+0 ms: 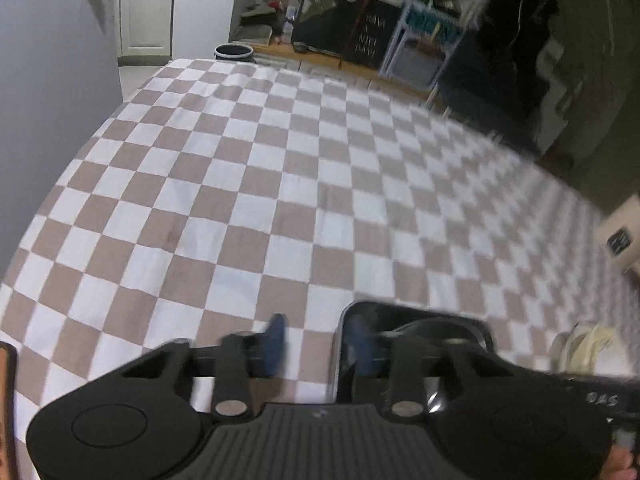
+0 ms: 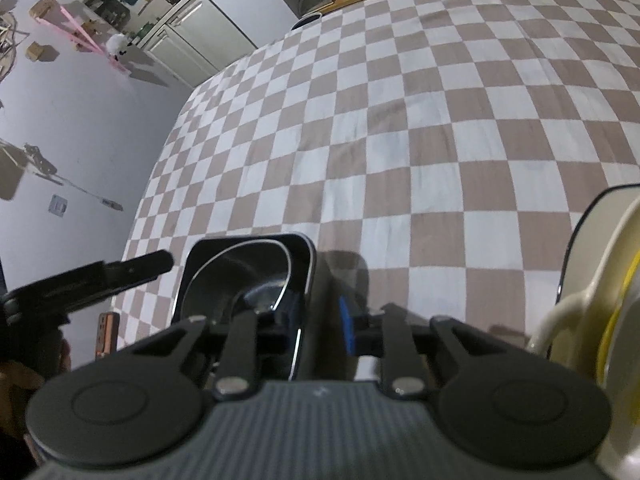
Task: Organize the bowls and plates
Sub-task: 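Move the left tool to the tray stack rim and grasp it, then lift the tray stack holding the bowl with the left tool toward the cream bowls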
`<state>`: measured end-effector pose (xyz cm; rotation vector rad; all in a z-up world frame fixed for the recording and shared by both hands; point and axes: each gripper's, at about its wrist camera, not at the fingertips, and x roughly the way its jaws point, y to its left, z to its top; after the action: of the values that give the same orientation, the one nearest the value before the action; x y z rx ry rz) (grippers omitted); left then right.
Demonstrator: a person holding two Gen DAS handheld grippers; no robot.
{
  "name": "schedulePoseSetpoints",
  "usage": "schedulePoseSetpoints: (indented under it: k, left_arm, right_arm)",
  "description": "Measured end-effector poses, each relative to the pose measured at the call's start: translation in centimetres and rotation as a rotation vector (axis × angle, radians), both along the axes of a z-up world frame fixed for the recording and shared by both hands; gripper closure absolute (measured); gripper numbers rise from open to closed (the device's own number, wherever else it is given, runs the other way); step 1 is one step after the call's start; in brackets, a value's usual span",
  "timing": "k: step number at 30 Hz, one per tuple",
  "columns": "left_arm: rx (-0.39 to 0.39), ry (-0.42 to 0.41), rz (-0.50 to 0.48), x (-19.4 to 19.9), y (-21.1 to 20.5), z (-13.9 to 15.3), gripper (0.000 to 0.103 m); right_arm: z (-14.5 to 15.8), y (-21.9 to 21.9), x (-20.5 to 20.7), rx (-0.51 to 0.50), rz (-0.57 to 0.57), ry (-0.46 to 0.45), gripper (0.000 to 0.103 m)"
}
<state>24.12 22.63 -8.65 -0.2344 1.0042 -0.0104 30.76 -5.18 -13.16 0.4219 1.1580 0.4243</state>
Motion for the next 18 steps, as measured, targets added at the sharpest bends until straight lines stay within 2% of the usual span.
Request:
schedulePoseSetpoints:
  k: [2,8,18]
  left_arm:
    - [0.01,0.016,-0.009,0.0,0.0,-0.3,0.085]
    - [0.008,0.034,-0.033,-0.5,0.2,-0.8,0.086]
    - [-0.009,0.033,-0.061,-1.4,0.6,-0.7,0.086]
  right_arm:
    - [-0.1,0.2,-0.1,-0.004,0.016,-0.001,0.079]
    - [-0.5,0.7,-0.5,-0.003,0.046,0.007,0.086]
    - [-1.1,0.8,-0.8,0.02,0.043,0.005,0.086]
